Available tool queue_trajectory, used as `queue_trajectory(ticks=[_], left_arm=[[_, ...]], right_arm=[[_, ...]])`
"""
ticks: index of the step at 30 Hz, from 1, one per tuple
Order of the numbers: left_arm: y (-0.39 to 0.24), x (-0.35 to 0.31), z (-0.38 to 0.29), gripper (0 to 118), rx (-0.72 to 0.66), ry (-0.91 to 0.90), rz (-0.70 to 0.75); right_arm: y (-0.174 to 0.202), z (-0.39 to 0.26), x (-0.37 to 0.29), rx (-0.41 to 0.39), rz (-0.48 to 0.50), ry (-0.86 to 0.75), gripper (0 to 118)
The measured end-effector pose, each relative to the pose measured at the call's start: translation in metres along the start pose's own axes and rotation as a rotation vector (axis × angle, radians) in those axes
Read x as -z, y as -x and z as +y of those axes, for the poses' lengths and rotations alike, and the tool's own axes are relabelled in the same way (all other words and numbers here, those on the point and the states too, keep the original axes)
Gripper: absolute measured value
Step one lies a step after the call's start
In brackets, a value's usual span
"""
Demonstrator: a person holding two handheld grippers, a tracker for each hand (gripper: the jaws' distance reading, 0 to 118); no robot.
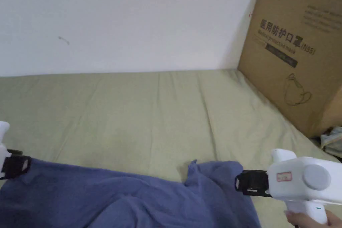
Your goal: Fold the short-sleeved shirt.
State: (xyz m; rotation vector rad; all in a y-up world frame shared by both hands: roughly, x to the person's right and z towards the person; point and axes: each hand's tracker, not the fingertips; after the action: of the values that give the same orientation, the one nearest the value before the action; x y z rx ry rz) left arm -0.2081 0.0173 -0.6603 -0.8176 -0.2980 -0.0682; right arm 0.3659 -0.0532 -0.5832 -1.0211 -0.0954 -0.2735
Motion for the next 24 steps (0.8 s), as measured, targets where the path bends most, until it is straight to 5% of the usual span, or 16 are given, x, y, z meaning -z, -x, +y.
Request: queue_trajectory(ticks=[7, 10, 12, 15, 16, 17, 24], left_arm=[[0.012, -0.009, -0.002, 2, 0.087, 0.028, 0.036], [0.019, -0.008, -0.004, 2, 0.077, 0.043, 0.035], [0.02, -0.005, -0.008, 2, 0.075, 0.046, 0.035], [0.016, -0.012, -0.014, 2, 0.034, 0.043, 0.022], [0.017, -0.015, -0.015, 2, 0.018, 0.04, 0.015], [0.017, -0.02, -0.017, 2, 0.003, 0.035, 0.009], [-0.015, -0.108, -0.02, 2, 0.018, -0.059, -0.001]], right_arm=[[0.001, 0.015, 0.063, -0.012, -0.125, 0.092, 112], [0.012, 0.008, 0.075, -0.002, -0.098, 0.146, 109], [0.024, 0.002, 0.072, -0.081, -0.164, 0.112, 101], [0.033, -0.002, 0.059, -0.103, -0.105, 0.084, 56], [0.032, -0.003, 0.054, -0.093, -0.075, 0.077, 17], [0.031, -0.003, 0.044, -0.047, -0.017, 0.065, 0], [0.03, 0.008, -0.076, -0.09, 0.03, -0.197, 0]])
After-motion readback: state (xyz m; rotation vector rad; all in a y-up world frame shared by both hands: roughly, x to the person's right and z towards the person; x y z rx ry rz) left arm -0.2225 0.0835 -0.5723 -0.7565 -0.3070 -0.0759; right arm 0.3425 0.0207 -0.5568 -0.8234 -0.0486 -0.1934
